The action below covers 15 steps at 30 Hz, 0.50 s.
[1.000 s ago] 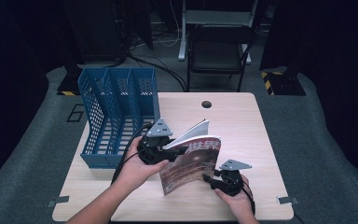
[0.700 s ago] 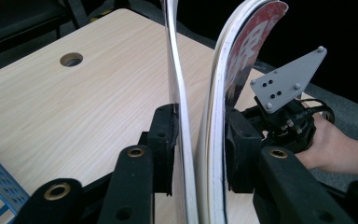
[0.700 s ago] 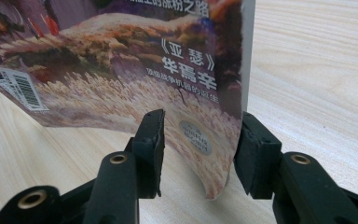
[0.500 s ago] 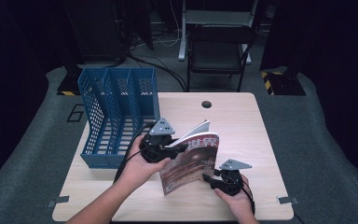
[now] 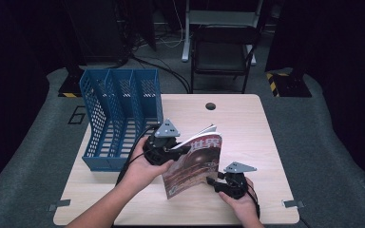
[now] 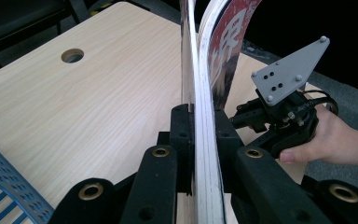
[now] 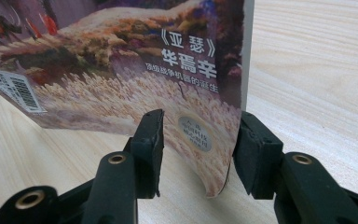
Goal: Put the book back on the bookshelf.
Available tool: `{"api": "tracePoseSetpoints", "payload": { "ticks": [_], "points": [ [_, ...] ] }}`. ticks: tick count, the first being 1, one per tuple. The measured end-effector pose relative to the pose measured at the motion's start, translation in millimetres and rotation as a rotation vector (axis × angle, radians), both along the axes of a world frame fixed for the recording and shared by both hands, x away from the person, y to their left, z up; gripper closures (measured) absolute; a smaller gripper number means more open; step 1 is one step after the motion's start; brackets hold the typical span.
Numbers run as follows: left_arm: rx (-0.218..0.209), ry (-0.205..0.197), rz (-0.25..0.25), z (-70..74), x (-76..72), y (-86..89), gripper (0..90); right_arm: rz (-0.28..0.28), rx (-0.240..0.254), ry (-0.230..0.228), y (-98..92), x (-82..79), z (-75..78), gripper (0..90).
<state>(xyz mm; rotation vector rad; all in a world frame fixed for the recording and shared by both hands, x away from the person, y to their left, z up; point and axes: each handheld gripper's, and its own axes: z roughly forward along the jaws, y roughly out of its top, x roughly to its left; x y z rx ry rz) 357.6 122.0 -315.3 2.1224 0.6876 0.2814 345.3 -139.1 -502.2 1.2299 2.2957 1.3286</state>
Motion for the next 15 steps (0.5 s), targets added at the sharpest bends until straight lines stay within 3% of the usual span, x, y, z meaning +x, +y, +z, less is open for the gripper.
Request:
{"api": "tracePoseSetpoints", "payload": {
  "ticks": [11,15],
  "points": [
    [0.012,0.004,-0.005,1.6,-1.0,-2.0,83.4,-0.006,-0.011,0.003,0.1,0.9,-1.3,54.7],
    [0.011,0.036,-0.028,4.2,1.6,-2.5,79.5,-0.01,-0.011,0.006,0.3,0.8,-1.2,55.2]
  ]
}}
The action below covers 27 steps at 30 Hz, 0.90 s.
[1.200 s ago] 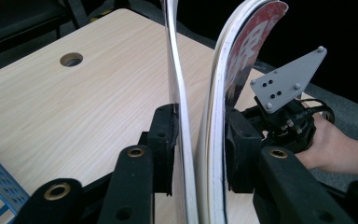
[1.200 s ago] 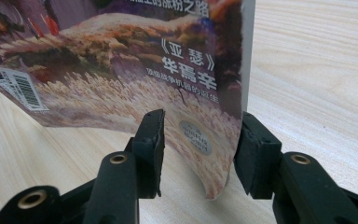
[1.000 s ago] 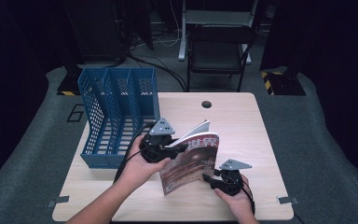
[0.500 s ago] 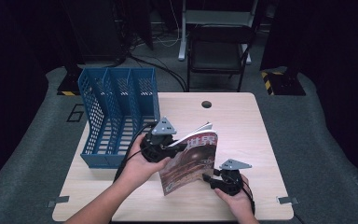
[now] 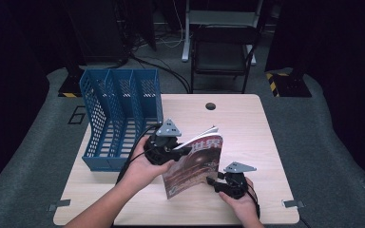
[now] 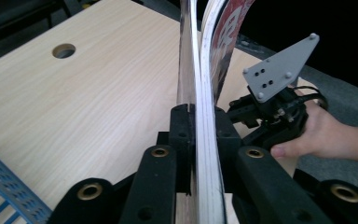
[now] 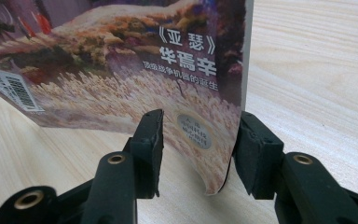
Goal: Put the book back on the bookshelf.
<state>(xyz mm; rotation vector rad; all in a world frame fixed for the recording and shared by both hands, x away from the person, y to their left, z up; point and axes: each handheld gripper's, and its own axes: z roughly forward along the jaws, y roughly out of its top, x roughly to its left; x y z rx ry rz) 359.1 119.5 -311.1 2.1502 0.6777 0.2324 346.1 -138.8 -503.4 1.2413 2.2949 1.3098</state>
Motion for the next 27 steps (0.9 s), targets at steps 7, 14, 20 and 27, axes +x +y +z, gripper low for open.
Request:
{"api": "tracePoseSetpoints", "payload": {
  "ticks": [7,14,20,27],
  "points": [
    [0.021,0.022,0.003,0.0,4.0,-8.3,74.7,0.0,0.002,0.002,0.1,-0.4,0.3,55.2],
    [0.043,0.017,0.012,1.5,5.2,-10.2,82.4,0.002,0.004,-0.001,-0.2,-0.3,0.4,55.2],
    [0.047,0.017,0.017,1.7,5.6,-10.0,83.0,0.002,0.004,0.0,-0.4,-0.1,0.5,55.2],
    [0.068,0.016,0.012,3.4,5.8,-10.9,83.3,0.0,0.005,0.004,-0.2,-0.3,0.2,55.2]
  ]
}}
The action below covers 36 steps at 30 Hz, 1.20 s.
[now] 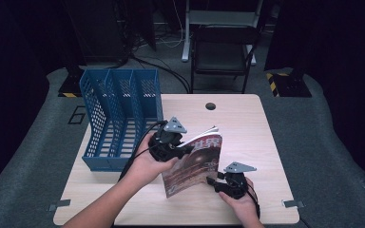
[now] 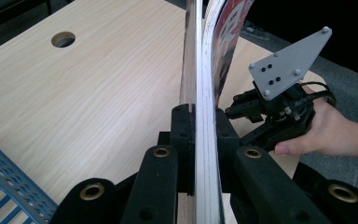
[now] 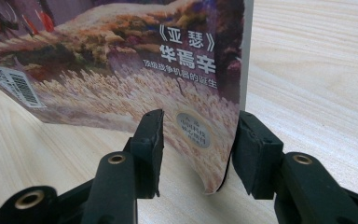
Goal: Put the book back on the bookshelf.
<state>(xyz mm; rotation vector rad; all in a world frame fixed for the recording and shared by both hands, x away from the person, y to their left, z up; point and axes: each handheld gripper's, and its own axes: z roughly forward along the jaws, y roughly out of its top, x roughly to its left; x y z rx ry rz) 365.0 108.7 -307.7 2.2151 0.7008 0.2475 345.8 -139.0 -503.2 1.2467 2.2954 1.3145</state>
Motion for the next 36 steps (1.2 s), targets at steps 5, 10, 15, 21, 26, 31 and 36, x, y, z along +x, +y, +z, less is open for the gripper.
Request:
{"api": "tracePoseSetpoints", "payload": {
  "ticks": [5,10,15,21,26,31,36],
  "points": [
    [0.001,0.002,0.006,0.6,0.3,-0.6,83.4,-0.001,0.003,-0.003,-0.2,0.3,-0.4,55.1],
    [0.003,0.006,0.01,1.3,0.5,-1.8,83.5,0.001,0.001,-0.002,-0.2,0.4,-0.8,55.1],
    [0.016,0.003,0.001,4.0,0.6,-3.9,83.6,0.012,0.015,-0.002,-0.6,-0.5,0.0,55.6],
    [0.014,0.003,0.002,9.7,-1.0,-3.6,83.6,0.025,0.02,-0.018,0.8,-2.2,1.8,53.9],
    [0.016,-0.009,0.001,16.1,-1.7,-1.3,83.6,0.007,0.015,-0.026,0.4,-2.1,2.3,52.8],
    [0.012,-0.021,0.011,23.7,-2.2,3.6,83.5,0.007,0.017,-0.027,0.3,-2.2,2.1,52.1],
    [0.015,-0.025,0.015,30.1,-1.7,9.8,83.6,0.027,0.011,-0.026,-0.3,-1.5,1.3,51.2]
  ]
}}
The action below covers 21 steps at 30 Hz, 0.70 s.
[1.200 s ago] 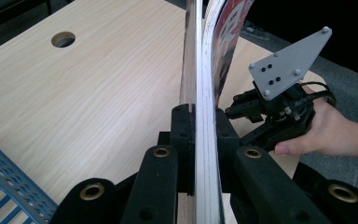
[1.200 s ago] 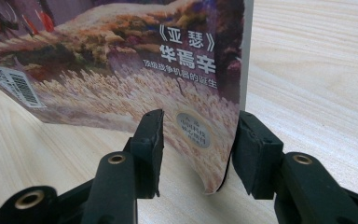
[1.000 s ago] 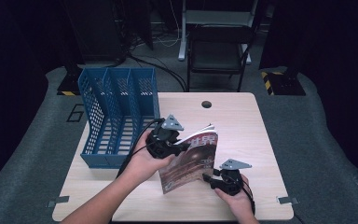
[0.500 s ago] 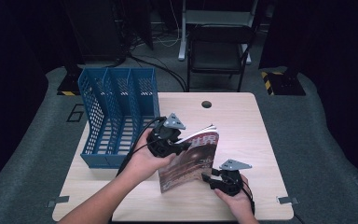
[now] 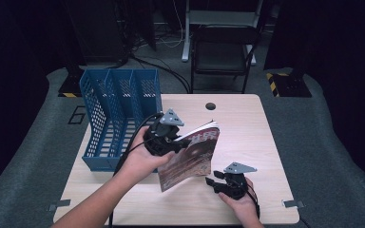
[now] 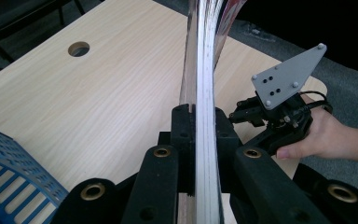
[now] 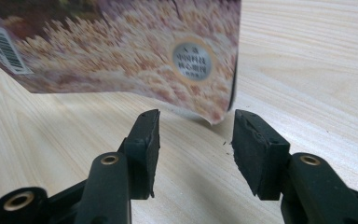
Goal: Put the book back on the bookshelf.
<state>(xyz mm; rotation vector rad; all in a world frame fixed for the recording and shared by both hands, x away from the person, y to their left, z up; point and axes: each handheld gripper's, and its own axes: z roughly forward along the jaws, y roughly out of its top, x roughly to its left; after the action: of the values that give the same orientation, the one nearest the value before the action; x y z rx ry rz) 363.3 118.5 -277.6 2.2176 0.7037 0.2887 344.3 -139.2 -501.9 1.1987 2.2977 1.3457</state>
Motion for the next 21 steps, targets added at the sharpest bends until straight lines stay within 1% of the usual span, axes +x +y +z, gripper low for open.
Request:
{"api": "tracePoseSetpoints", "payload": {
  "ticks": [1,2,3,4,5,8,10,12,15,17,20,21],
  "points": [
    [-0.003,0.002,0.001,0.9,0.0,1.0,83.5,-0.011,0.007,0.007,0.4,-0.7,-0.1,51.2],
    [-0.001,-0.001,0.0,2.2,0.1,2.1,83.5,-0.012,-0.003,0.007,0.1,-0.1,-0.3,51.2],
    [-0.007,0.0,0.005,3.3,-0.2,2.8,83.5,-0.018,0.002,0.008,0.4,-0.1,-0.4,51.2],
    [0.0,-0.003,0.001,4.9,-0.2,4.0,83.5,-0.011,0.002,0.011,-0.2,-0.2,-0.1,51.2],
    [-0.007,-0.004,0.006,5.9,-0.5,4.7,83.5,-0.02,0.001,0.007,0.0,0.0,-0.4,51.2],
    [-0.004,-0.005,0.008,8.9,-1.2,6.1,83.5,-0.014,0.005,0.012,-0.2,-0.2,-0.4,51.1],
    [-0.005,-0.008,0.01,10.7,-1.4,6.4,83.5,-0.007,-0.005,0.009,-0.9,0.1,-0.5,50.9],
    [0.001,-0.009,0.009,12.3,-1.5,6.9,83.5,-0.022,-0.006,0.011,0.1,0.1,-0.7,50.8],
    [0.0,-0.013,0.007,14.0,-1.3,7.4,83.5,-0.022,-0.006,0.012,0.0,0.1,-0.8,50.7],
    [-0.002,-0.006,0.008,14.9,-1.5,7.4,83.5,-0.025,-0.004,0.008,0.1,0.1,-1.1,50.7],
    [-0.001,-0.005,0.008,15.9,-1.3,7.8,83.5,-0.008,-0.003,0.015,-0.7,0.0,-0.8,50.7],
    [-0.001,-0.003,0.008,16.3,-1.4,8.0,83.5,-0.013,0.0,0.01,-0.5,0.0,-1.2,50.7]
  ]
}}
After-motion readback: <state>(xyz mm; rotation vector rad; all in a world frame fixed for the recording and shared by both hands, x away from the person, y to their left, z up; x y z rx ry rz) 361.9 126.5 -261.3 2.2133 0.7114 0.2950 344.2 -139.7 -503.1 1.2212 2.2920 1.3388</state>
